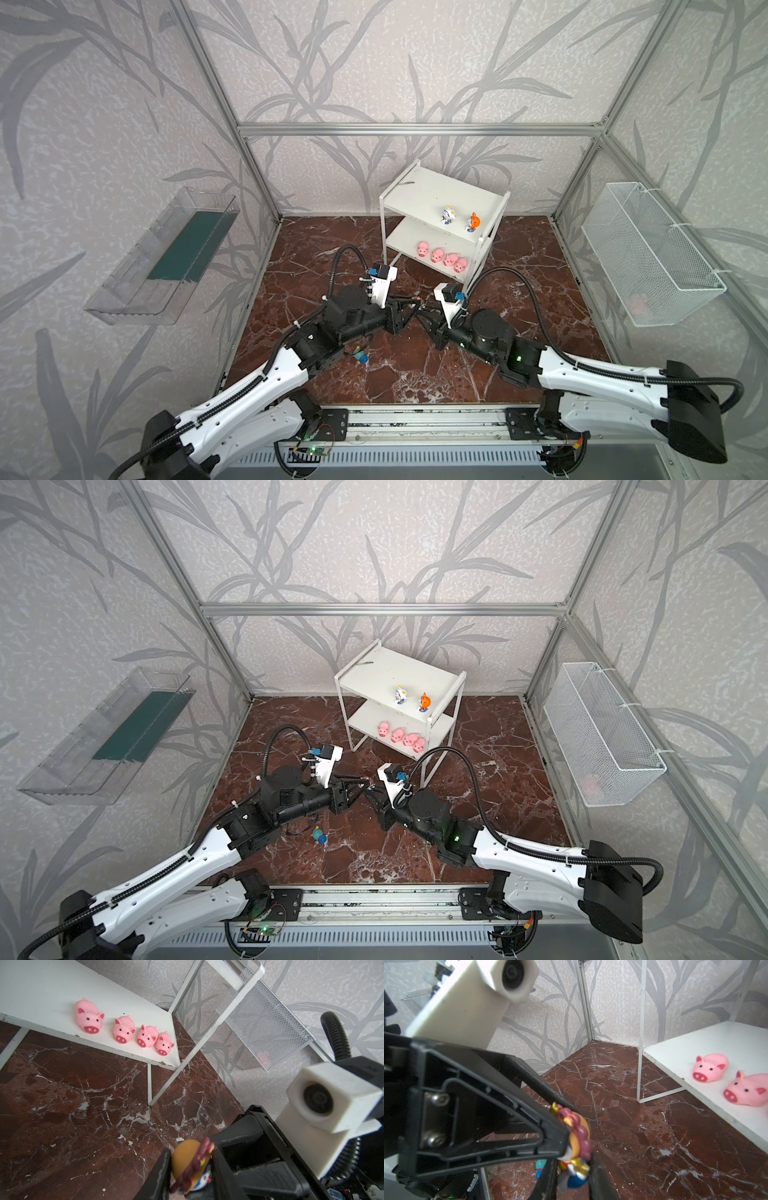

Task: Place and organize the plastic toys onto the shelf
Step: 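Close the left gripper on the figurine while the right gripper opens, then carry the figurine up to the top tier with the left gripper while the right withdraws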

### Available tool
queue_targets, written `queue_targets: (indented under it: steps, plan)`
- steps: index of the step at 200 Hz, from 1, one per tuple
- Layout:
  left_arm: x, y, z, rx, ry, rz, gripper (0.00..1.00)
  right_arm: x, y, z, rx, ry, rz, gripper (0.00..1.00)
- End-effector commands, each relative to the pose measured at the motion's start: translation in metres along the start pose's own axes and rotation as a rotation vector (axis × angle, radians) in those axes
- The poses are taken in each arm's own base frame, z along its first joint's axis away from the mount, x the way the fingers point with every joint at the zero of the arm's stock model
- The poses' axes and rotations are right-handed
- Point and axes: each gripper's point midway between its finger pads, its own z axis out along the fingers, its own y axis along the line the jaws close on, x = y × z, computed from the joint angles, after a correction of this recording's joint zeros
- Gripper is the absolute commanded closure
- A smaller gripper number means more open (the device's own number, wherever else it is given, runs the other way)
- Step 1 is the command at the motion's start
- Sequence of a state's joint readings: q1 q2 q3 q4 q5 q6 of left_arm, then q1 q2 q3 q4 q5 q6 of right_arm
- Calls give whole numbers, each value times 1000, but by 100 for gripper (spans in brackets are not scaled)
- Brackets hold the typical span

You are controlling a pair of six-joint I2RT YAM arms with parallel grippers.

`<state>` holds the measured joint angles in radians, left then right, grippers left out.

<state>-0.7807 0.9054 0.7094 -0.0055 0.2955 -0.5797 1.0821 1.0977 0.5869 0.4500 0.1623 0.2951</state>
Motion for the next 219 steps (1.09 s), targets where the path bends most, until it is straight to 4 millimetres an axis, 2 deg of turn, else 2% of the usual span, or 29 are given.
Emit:
queue_targets:
  steps: [1,31,50,87,101,124,158,196,219]
  plan:
    - [1,-9,3,49,1,-4,69,-21,4,-5,-2,-77,4,85]
    - [2,-12,7,66,10,-9,68,-21,4,-5,-2,-80,3,85]
    - [2,-14,8,69,12,-5,73,-20,3,-4,0,-78,0,84]
    - [-5,-14,3,44,-1,37,77,-16,2,-3,8,-57,-6,71]
    - [-9,-14,0,22,5,75,78,-14,2,-4,8,-47,-10,62]
    - [-21,-18,-4,-3,8,143,78,-10,3,-8,-2,-24,-22,47]
    - [-41,-22,-9,-30,2,226,78,-3,-3,-18,16,-4,-28,34]
    - [-77,-30,-12,-42,-36,314,79,2,-8,-38,23,25,-114,17]
    - [-101,-35,-8,-55,-54,392,79,6,-5,-54,-4,104,-227,12]
